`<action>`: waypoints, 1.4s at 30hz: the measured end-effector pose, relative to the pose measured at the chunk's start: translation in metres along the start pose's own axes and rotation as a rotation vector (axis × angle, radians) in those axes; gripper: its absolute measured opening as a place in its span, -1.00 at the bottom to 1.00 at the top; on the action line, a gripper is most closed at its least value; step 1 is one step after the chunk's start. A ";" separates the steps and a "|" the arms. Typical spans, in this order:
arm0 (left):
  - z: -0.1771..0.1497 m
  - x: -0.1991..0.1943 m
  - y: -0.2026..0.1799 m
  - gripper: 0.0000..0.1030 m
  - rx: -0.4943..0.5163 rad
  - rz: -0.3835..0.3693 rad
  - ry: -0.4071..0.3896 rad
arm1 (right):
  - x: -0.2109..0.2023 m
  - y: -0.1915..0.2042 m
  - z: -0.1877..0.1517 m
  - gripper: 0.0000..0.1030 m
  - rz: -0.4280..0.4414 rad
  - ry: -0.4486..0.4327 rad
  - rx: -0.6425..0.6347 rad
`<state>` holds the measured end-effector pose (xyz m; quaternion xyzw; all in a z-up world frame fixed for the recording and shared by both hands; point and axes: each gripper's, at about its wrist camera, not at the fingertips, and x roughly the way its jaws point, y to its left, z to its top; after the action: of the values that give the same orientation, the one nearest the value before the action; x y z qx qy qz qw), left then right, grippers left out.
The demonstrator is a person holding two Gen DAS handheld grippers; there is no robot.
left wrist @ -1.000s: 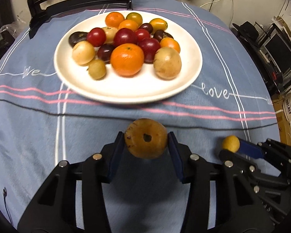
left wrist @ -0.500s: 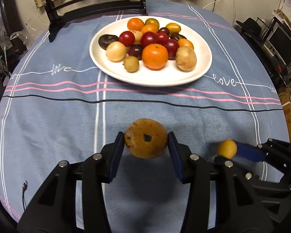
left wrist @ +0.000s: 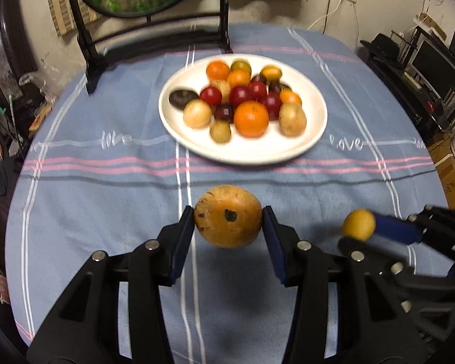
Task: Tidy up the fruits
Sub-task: 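Carry the green pear and tan apple over the white plate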
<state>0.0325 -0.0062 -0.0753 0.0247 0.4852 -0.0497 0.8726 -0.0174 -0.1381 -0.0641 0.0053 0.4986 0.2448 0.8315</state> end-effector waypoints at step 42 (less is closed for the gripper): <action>0.129 0.057 0.019 -0.10 0.026 0.018 -0.082 | 0.035 -0.061 0.151 -0.45 -0.030 -0.140 0.020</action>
<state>0.1734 -0.0031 -0.0555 0.0382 0.4482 -0.0490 0.8918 0.1463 -0.1416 -0.0328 0.0231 0.4418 0.2266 0.8677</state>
